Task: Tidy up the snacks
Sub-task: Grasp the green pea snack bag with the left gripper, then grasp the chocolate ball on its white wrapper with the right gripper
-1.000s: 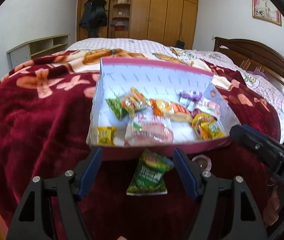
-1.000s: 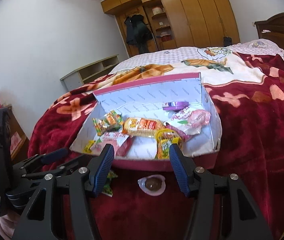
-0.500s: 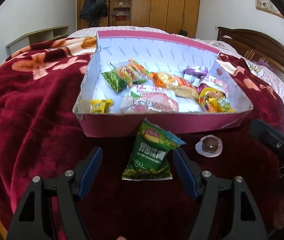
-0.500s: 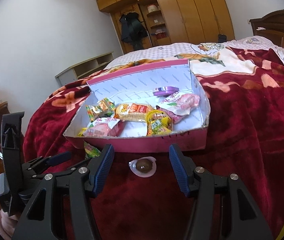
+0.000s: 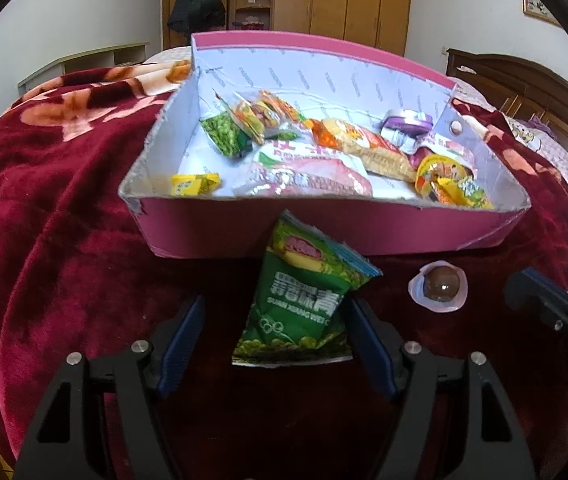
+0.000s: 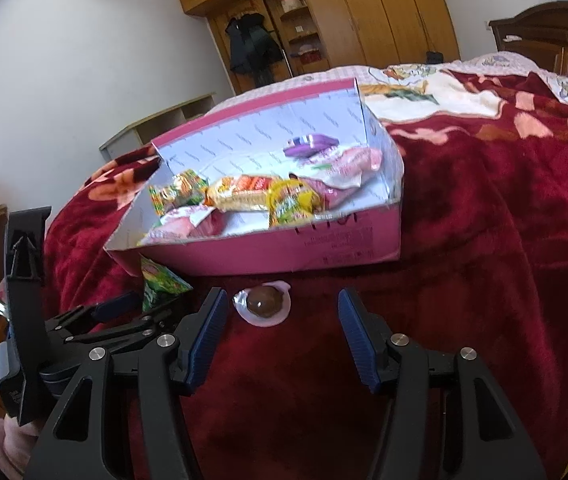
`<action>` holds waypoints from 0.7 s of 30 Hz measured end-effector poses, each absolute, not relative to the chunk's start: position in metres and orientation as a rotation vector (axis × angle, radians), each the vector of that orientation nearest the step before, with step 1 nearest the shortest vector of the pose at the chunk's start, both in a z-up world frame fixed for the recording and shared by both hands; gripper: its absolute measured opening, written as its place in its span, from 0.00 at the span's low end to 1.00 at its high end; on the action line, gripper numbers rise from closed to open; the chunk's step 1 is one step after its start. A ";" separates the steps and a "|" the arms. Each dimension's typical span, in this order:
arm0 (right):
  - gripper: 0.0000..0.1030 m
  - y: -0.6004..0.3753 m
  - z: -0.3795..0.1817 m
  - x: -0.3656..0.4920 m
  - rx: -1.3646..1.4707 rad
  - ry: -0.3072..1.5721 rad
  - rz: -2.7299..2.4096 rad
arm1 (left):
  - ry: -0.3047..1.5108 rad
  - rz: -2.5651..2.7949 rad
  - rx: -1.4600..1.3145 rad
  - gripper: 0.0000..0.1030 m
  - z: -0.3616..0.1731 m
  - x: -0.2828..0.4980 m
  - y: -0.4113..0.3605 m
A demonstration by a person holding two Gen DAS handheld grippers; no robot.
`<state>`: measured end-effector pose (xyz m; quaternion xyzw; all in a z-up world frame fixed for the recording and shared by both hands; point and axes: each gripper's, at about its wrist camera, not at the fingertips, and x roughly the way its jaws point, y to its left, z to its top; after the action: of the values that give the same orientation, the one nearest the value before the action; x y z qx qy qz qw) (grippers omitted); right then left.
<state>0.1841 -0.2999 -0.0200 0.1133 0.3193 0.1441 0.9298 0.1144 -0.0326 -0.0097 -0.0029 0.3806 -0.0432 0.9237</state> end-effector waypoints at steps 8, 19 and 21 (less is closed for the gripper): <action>0.57 -0.297 -0.030 0.188 0.234 0.681 0.301 | 0.772 -0.074 -0.006 0.55 -0.013 0.114 -0.032; 0.57 -0.280 -0.035 0.194 0.192 0.712 0.310 | 0.754 -0.055 -0.064 0.49 -0.011 0.107 -0.010; 0.57 -0.276 -0.036 0.198 0.183 0.718 0.307 | 0.755 -0.055 -0.078 0.49 -0.011 0.108 -0.006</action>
<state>0.1981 -0.2759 -0.0361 0.0890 0.3493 0.1495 0.9207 0.1077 -0.0062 -0.0114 -0.0382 0.3682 -0.0270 0.9285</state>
